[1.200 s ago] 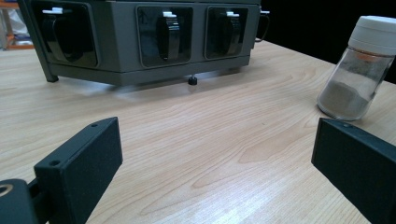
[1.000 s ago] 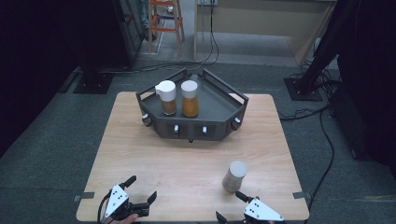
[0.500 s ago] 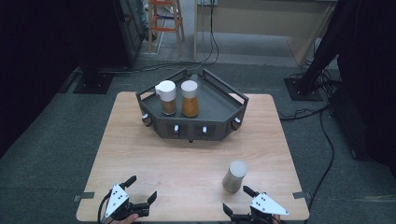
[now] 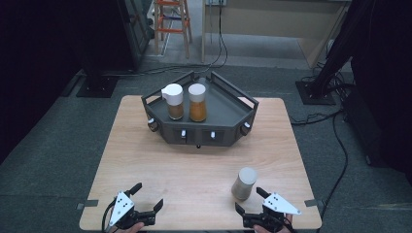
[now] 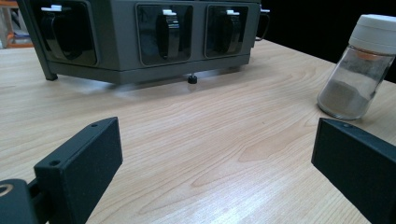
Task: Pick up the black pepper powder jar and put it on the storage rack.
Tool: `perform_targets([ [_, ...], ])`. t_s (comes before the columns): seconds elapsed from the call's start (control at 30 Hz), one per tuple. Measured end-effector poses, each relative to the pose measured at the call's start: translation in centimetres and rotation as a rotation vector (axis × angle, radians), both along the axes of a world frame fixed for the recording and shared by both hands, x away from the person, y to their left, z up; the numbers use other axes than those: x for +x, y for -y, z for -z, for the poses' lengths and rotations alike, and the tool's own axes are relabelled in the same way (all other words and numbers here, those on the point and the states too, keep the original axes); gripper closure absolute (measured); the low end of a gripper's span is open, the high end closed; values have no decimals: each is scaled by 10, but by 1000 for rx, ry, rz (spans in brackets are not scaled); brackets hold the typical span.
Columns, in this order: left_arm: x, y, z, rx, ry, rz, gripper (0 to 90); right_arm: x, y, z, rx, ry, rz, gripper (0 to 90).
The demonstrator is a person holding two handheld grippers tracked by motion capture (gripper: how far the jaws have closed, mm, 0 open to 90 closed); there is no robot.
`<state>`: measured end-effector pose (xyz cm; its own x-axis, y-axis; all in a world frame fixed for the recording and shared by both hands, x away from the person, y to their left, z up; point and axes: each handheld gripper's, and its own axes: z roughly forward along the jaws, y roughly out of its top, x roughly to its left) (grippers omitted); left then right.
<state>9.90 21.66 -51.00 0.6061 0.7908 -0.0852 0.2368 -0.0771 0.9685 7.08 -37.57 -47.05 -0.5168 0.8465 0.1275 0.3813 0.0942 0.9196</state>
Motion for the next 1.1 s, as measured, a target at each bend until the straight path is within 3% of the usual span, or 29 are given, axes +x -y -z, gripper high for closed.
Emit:
perform_targets([
  [0.87, 0, 0, 0, 1, 2, 1, 17, 31, -10, -1, -35, 16, 41, 57],
  [1.1, 0, 0, 0, 1, 1, 2, 17, 38, -11, 1, -45, 18, 55, 151],
])
